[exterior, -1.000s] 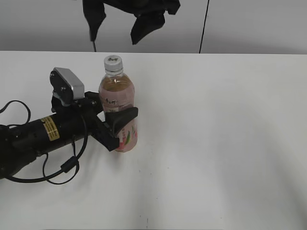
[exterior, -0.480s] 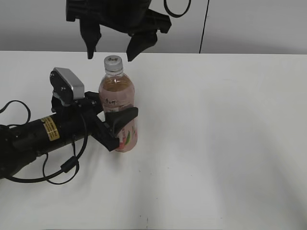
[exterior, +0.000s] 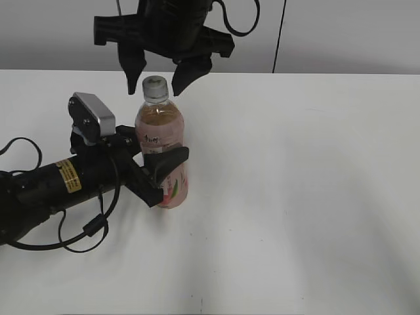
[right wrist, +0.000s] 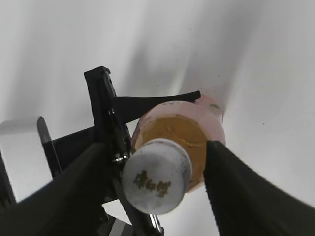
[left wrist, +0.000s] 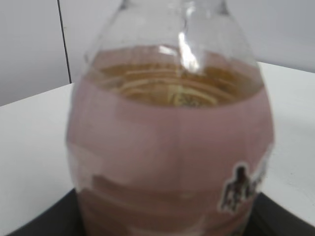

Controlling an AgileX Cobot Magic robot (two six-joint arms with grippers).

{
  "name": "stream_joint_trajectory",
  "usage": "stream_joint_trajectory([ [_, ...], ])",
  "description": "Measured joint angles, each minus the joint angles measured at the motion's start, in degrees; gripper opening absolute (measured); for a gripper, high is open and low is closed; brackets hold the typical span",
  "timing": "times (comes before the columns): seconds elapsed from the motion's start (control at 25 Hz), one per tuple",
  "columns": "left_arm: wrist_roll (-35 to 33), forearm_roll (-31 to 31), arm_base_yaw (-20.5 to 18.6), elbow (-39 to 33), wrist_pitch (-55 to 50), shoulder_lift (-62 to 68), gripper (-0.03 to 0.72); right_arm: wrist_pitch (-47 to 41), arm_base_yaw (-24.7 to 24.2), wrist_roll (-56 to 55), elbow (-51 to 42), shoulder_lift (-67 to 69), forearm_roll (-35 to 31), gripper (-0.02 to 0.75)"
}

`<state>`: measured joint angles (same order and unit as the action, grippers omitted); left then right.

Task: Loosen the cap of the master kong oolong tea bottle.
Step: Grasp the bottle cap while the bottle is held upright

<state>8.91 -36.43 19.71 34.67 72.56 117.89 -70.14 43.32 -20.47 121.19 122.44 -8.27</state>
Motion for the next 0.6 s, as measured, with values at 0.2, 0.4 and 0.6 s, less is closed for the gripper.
stream_joint_trajectory([
  [0.2, 0.0, 0.0, 0.0, 0.0, 0.0, 0.0, 0.385, 0.0, 0.0, 0.3, -0.4, 0.0, -0.3, 0.414],
  [0.4, 0.0, 0.0, 0.0, 0.0, 0.0, 0.0, 0.385, -0.1, 0.0, 4.1, -0.4, 0.0, 0.1, 0.303],
  [0.6, 0.0, 0.2, 0.0, 0.0, 0.0, 0.0, 0.385, -0.2, 0.0, 18.4, -0.4, 0.0, -0.4, 0.292],
])
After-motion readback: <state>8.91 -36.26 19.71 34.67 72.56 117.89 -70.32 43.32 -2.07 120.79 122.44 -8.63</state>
